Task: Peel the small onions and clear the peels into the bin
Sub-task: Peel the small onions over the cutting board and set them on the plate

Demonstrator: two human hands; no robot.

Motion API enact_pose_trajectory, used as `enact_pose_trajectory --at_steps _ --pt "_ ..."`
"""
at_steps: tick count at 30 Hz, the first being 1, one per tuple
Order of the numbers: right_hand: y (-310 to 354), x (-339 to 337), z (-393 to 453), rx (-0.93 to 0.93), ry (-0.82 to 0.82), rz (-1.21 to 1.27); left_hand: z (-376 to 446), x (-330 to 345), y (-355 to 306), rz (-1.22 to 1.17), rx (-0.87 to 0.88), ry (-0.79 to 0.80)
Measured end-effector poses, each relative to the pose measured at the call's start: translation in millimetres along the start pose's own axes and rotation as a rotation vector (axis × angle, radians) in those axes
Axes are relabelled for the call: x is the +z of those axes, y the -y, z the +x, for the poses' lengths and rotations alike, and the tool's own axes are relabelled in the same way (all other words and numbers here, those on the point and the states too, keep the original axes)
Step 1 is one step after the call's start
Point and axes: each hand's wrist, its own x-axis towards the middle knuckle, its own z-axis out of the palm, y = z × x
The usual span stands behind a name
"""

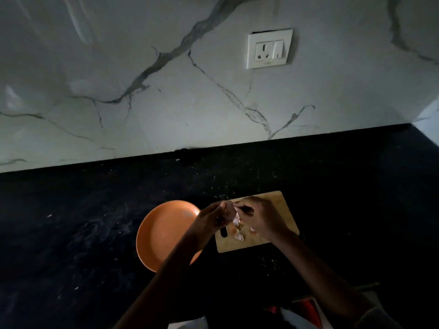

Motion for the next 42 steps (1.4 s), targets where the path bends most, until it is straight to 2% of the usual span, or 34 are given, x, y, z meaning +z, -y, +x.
enact_pose_trajectory --at_steps 3,5,8,11,13,15,25,32,42 --pt "0.5 -5.6 4.6 0.025 -0.039 -0.012 -1.6 6.7 -6.0 0.051 0.037 0.061" --pt "-2.4 -10.8 6.0 0.093 -0.001 0.035 -2.6 12.6 -11.8 0.066 0.068 0.083" --pt "-3.1 -16.4 5.4 0.219 -0.028 0.144 1.4 17.1 -25.4 0.094 0.114 0.019" --pt "4.7 -24.4 4.2 0.189 -0.109 0.260 9.2 13.5 -26.1 0.101 0.117 -0.062" --pt "9.4 -27.2 4.1 0.146 -0.081 0.318 11.1 10.0 -23.2 0.088 0.109 -0.080" --pt "11.7 -24.8 3.6 0.107 -0.055 0.286 9.7 9.7 -21.6 0.097 0.125 -0.072" --pt "3.1 -9.3 2.1 -0.073 -0.170 0.087 10.3 11.9 -18.9 0.138 0.139 -0.124" --pt "14.1 0.9 4.9 0.015 -0.286 0.029 14.6 12.0 -11.1 0.206 0.178 -0.173" --pt "24.2 -8.1 10.6 0.181 -0.207 0.105 16.3 17.2 -15.5 0.300 0.128 -0.137"
